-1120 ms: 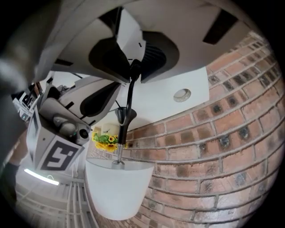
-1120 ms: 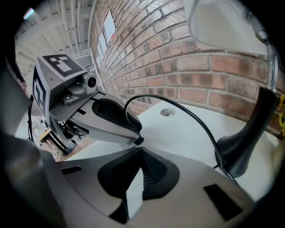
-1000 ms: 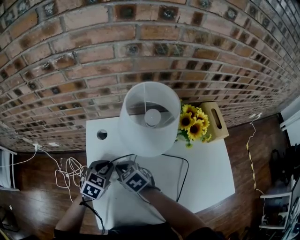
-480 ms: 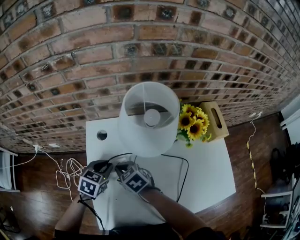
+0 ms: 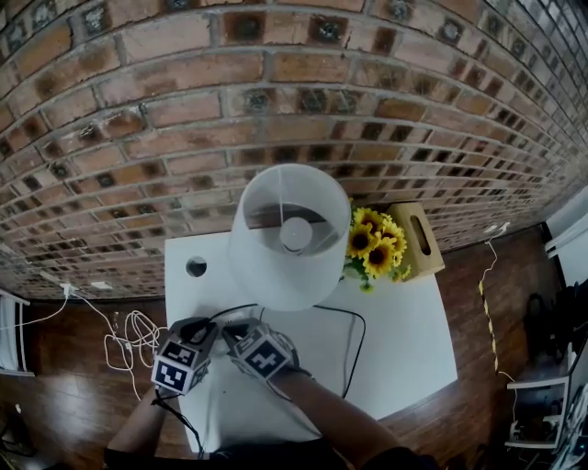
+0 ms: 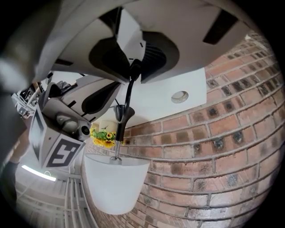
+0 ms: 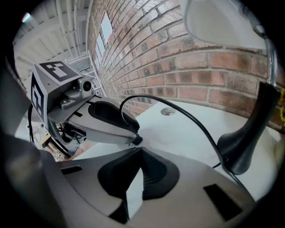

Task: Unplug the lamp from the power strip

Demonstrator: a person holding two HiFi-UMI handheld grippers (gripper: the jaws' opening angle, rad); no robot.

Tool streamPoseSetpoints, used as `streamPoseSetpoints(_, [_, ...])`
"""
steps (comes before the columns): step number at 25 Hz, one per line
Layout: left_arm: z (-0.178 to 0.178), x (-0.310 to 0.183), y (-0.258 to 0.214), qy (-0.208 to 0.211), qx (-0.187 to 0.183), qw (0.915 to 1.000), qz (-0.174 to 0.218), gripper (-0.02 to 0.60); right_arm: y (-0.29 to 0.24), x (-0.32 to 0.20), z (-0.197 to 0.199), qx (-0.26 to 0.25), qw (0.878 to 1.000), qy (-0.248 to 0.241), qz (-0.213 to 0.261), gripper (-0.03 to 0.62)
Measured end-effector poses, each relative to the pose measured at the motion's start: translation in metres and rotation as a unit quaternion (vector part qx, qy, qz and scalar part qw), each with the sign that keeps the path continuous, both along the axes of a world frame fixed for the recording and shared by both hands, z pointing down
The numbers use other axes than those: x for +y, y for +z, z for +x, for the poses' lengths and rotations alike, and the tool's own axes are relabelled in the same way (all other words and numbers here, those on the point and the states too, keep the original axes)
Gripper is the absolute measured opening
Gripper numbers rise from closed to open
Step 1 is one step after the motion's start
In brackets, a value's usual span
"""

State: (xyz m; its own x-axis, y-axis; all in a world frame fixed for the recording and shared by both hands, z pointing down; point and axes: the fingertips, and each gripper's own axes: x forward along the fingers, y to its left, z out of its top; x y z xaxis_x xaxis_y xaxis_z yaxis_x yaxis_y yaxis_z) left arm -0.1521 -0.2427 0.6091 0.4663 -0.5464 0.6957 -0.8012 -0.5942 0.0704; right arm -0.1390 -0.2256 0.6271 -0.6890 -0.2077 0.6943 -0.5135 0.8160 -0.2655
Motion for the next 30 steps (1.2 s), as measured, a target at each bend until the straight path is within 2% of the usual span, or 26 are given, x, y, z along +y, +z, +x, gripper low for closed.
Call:
streamPoseSetpoints(8, [-0.001,0.000,0.000,0.002,-0.010,0.9999,0.001,0.092,0.000,0.001,-0.002,-0.008,1.000,0.001,-0.004,0.005])
streamPoseSetpoints(14, [-0.001,-0.001,-0.002,-0.008,0.006,0.9999,-0.007,0.092,0.000,0.001,-0.001,-0.010,1.000,0.007,-0.002,0.005])
streamPoseSetpoints(17, [-0.001,-0.019,-0.045,-0.022,0.052,0.9964,0.063,0.094,0.000,0.001,-0.003,-0.013,1.000,0.005,-0.002,0.005])
streamPoseSetpoints(18, [0.001,-0.029,-0.065,-0.014,0.057,0.9944,0.088,0.094,-0.001,-0.001,-0.002,-0.014,1.000,0.005,-0.002,0.005])
streamPoseSetpoints(20, [0.009,-0.043,-0.094,0.023,0.026,0.9916,0.125,0.094,0.000,-0.002,0.001,-0.015,1.000,0.010,-0.003,0.005])
streamPoseSetpoints(22, [0.009,-0.048,-0.104,0.043,-0.006,0.9886,0.144,0.094,0.001,0.000,0.002,-0.017,1.000,0.012,-0.006,0.005])
streamPoseSetpoints(27, [-0.013,-0.037,-0.079,0.007,0.009,0.9936,0.112,0.094,0.002,0.001,0.000,-0.018,1.000,0.014,-0.013,0.005])
streamPoseSetpoints(30, [-0.016,-0.033,-0.076,-0.004,0.014,0.9940,0.108,0.094,0.000,-0.001,-0.001,-0.025,1.000,0.014,-0.007,0.005])
